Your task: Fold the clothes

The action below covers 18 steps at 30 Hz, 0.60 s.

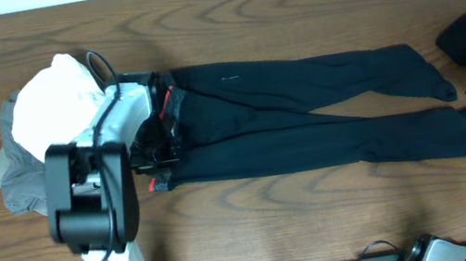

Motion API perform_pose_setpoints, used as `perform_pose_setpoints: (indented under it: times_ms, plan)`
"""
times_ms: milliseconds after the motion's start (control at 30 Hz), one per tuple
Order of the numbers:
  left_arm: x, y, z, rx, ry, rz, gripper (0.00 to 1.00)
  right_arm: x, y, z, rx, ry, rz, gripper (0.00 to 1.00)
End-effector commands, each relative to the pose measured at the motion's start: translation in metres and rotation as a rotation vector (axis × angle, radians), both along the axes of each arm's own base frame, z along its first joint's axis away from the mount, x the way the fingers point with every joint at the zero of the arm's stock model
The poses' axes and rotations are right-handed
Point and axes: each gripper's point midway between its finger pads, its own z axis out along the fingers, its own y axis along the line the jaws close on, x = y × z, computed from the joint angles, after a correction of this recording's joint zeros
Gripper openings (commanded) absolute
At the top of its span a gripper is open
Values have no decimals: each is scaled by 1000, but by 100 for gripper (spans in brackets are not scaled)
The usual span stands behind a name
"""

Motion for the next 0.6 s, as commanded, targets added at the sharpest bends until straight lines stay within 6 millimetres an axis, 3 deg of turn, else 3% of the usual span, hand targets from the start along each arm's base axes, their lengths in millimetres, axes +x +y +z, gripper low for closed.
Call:
perform_pose_setpoints:
  times_ms: [0,133,200,500,567]
  plan:
    - [12,0,51,-10,-164,36,6,-1,5,-5,14,16,20,61]
    - [11,0,92,-35,-316,44,6,-5,8,-9,26,35,20,61]
    - [7,0,104,-42,-353,45,6,-5,9,-13,29,40,20,61]
    - [-33,3,109,-29,-203,67,8,-8,10,-31,53,79,20,62]
    - [-37,4,110,-28,-185,67,17,-9,10,-36,64,95,19,62]
